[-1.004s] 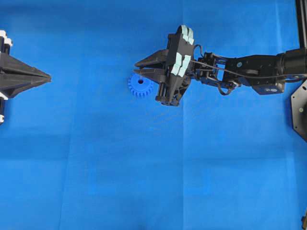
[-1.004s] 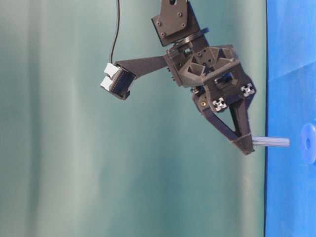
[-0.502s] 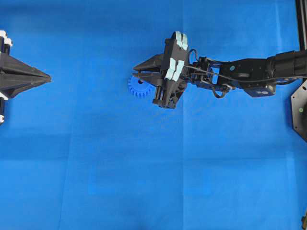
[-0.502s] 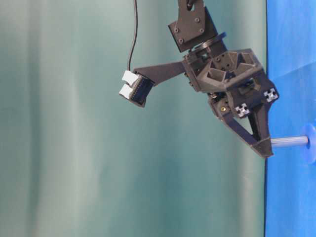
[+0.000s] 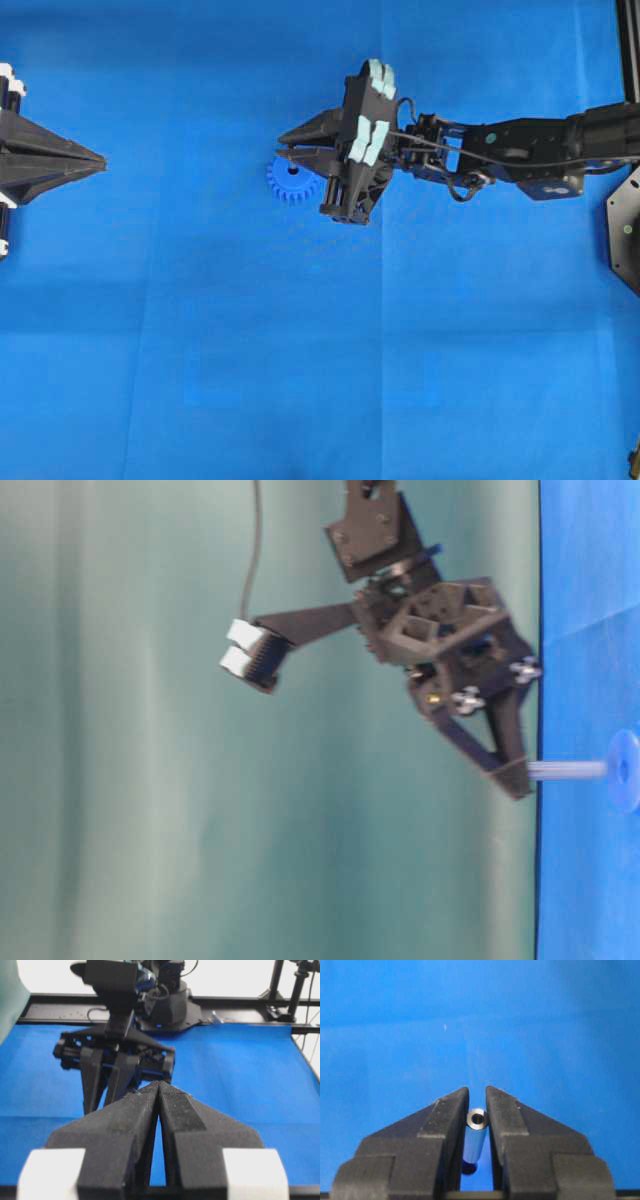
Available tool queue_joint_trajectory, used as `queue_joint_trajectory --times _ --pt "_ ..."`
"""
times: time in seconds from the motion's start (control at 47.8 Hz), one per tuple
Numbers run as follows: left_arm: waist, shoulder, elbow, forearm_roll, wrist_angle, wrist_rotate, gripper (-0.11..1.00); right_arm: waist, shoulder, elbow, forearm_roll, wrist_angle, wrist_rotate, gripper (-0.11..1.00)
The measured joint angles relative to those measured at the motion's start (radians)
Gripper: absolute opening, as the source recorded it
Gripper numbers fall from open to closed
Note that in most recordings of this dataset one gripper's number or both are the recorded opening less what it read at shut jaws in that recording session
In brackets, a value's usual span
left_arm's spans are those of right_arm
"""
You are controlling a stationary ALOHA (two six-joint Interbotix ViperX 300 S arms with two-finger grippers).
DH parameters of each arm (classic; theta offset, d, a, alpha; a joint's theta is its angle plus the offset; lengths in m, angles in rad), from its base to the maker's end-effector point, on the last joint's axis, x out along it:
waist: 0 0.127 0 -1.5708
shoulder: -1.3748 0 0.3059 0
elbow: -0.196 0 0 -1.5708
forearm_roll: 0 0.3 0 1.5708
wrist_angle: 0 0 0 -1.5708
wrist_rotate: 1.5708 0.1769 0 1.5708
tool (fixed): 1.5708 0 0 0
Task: Insert the shaft placed at a random location into the center hole of the small gear at another random location.
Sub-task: 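Lift the shaft and carry it left over the blue gear, then align the held shaft above the gear's center hole and lower it in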
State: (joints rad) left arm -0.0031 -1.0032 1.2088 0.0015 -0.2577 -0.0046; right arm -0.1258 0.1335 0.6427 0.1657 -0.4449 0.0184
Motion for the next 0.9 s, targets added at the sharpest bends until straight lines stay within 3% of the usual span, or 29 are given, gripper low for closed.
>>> queue_joint_trajectory --times 0.46,0.9 --pt "0.0 0.0 0.0 0.0 0.0 0.0 0.0 0.003 -0.028 -0.002 -0.002 0.017 -0.003 0.03" --pt "0.0 0.0 0.0 0.0 0.002 0.0 0.0 0.006 0.061 -0.018 0.014 0.014 0.006 0.03"
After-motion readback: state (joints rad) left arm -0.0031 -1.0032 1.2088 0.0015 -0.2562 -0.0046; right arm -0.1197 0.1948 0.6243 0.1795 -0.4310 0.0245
